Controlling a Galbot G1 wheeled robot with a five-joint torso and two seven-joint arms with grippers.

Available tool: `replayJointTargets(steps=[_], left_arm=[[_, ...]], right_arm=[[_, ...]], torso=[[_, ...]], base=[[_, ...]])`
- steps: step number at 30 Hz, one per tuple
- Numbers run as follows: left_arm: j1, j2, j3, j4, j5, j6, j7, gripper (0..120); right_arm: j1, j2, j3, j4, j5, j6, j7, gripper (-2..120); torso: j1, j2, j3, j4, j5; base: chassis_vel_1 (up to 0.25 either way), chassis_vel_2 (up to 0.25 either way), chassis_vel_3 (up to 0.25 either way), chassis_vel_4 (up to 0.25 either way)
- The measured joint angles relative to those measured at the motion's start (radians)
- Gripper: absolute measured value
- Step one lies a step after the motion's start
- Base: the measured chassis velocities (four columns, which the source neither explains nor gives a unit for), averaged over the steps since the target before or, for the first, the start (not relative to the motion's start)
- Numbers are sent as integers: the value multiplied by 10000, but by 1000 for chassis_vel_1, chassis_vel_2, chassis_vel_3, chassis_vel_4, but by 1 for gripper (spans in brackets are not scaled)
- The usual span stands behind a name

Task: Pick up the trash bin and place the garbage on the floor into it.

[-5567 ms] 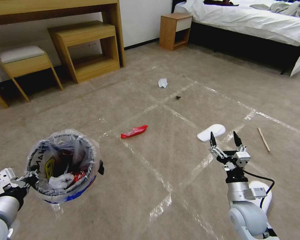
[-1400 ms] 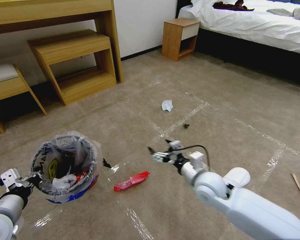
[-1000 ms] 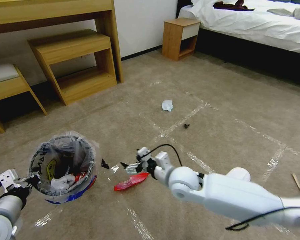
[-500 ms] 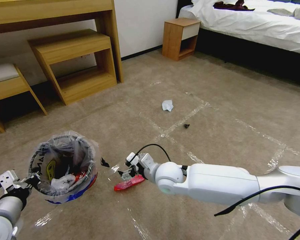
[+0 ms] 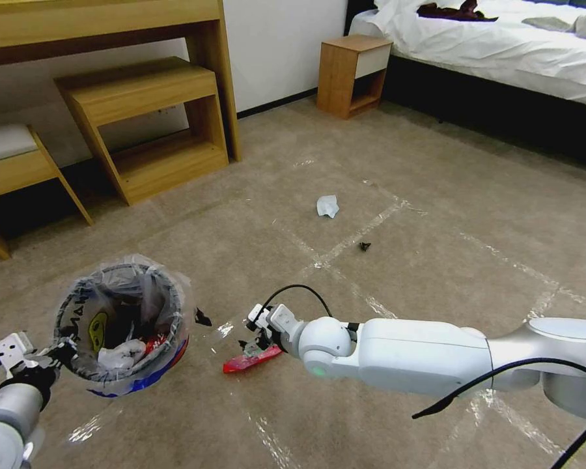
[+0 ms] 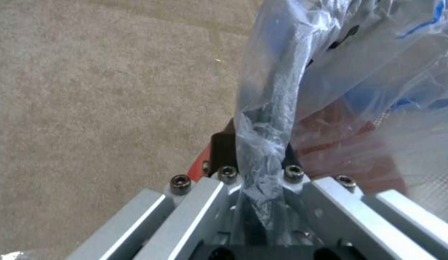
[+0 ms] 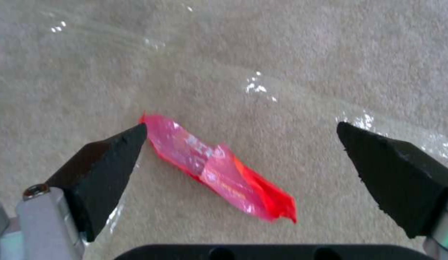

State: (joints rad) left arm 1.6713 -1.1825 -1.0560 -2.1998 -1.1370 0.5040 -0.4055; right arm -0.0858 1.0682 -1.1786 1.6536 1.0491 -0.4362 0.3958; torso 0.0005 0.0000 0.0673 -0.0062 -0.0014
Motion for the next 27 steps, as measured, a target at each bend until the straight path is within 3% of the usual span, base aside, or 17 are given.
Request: replayJointTargets(steps=[9, 27], left_arm=[[-50, -5, 59, 53, 67, -28, 31, 1], [119, -139, -32, -202, 87, -65, 22, 1]], right_arm=[[-187, -417, -243, 33, -421, 58, -418, 100], [-440, -751, -388, -498, -1734, 1047, -1478, 100]], torso=[[0, 0, 0, 0, 1], [-1, 0, 0, 0, 1]], base=[[0, 0, 0, 0], [0, 0, 0, 0]])
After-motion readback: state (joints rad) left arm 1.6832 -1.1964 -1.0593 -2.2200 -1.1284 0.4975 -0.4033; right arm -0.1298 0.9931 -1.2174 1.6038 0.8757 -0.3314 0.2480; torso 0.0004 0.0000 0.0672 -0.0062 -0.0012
